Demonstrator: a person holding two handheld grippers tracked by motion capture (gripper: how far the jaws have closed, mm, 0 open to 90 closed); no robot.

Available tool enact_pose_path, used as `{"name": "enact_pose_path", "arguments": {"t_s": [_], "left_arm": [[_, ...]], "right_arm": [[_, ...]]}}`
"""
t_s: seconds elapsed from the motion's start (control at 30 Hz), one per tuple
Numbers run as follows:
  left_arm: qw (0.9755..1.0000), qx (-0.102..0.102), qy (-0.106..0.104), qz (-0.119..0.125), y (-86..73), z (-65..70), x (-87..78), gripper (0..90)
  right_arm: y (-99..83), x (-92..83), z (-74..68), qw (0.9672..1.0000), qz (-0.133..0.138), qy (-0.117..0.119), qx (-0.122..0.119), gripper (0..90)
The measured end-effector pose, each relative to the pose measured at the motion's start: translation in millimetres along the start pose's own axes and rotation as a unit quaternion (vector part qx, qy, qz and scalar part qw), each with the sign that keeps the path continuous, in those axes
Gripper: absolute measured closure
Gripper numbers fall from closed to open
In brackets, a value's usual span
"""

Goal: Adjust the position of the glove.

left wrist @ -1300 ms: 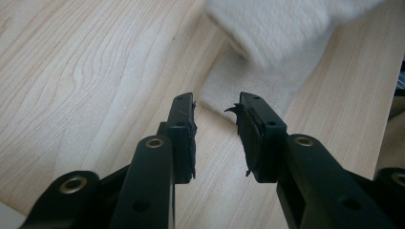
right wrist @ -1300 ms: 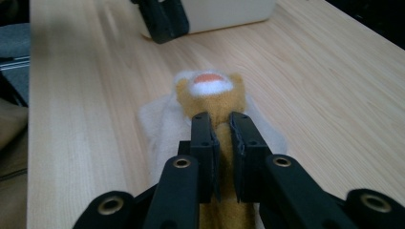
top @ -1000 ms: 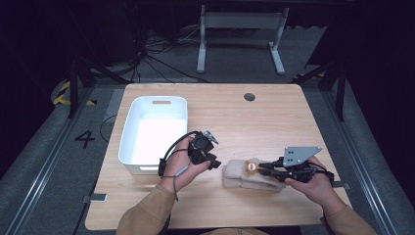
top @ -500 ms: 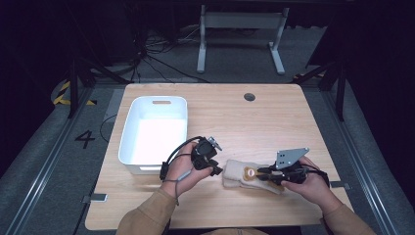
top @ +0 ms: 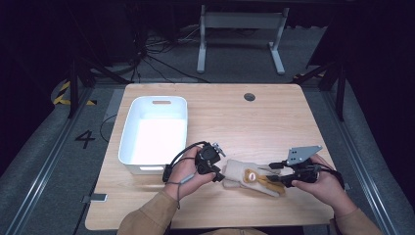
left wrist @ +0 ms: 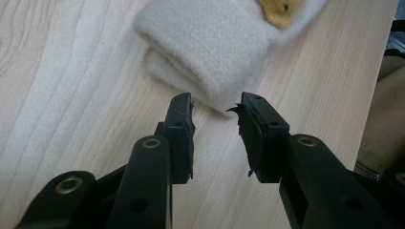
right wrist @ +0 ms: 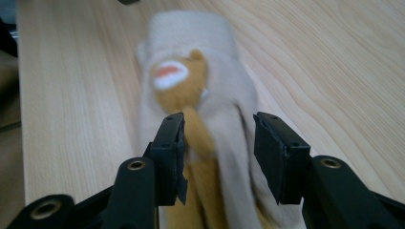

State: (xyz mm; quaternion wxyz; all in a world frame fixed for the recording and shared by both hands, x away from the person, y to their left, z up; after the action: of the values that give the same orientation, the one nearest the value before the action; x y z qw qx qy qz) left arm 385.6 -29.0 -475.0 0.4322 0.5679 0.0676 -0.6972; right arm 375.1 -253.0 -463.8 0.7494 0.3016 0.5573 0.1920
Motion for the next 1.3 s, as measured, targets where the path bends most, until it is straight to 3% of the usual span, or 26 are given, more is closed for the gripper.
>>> {"name": "enact_pose_path", "arguments": {"t_s": [0.1,0.13,0.3,0.5,0.67,0.77,0.9,1.0,1.17,1.3], "left_arm": [[1.0000,0.007,-0.002,-0.003,1.8,1.0,1.7,66.3],[1.0000,0.006,-0.002,-0.005,1.8,1.6,2.4,66.3],[0.9998,0.014,-0.002,-0.013,2.4,2.8,5.2,66.3],[0.9996,0.017,-0.004,-0.020,1.7,3.7,9.1,66.4],[0.9996,0.018,-0.005,-0.021,1.6,5.0,12.1,66.4],[0.9996,0.018,-0.007,-0.021,2.3,5.9,15.3,66.4],[0.9995,0.016,-0.007,-0.027,2.0,4.6,20.3,67.1],[0.9994,0.017,-0.005,-0.029,2.2,4.8,24.2,68.4],[0.9993,0.029,0.004,-0.024,3.4,6.8,22.9,84.3],[0.9990,0.038,0.012,-0.022,3.7,9.8,19.4,88.0]], "right_arm": [[-8.5,-3.9,1.9,0.9997,-0.019,-0.003,0.017,59.4],[-14.7,-5.8,3.0,0.9991,-0.037,-0.004,0.023,61.0],[-24.9,-8.7,3.4,0.9975,-0.061,0.000,0.035,62.9],[-39.5,-10.2,0.0,0.9932,-0.103,0.023,0.049,64.0],[-49.6,-3.7,-2.7,0.9892,-0.133,0.038,0.049,59.6],[-50.3,-1.8,-2.3,0.9893,-0.133,0.036,0.048,61.2],[-50.3,-2.8,-3.6,0.9878,-0.144,0.040,0.043,76.9],[-48.7,-3.0,-4.0,0.9881,-0.141,0.040,0.046,80.0],[-47.3,-4.1,-2.5,0.9887,-0.142,0.033,0.037,83.0],[-45.7,-6.2,-2.7,0.9887,-0.141,0.031,0.038,84.1]]}}
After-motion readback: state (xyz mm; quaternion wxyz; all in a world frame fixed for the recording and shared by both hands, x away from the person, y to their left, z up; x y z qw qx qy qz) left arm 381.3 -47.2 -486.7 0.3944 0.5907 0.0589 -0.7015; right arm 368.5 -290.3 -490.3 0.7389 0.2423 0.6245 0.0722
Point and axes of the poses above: each handheld gripper's, and its own axes: x roughly forward along the jaws, y roughly out of its top, z roughly to its right, the point moved 8 cm from there along x, roughly forward along the jaws, and after that the axes turned 15 degrees about -x, right-handed, at the moved point
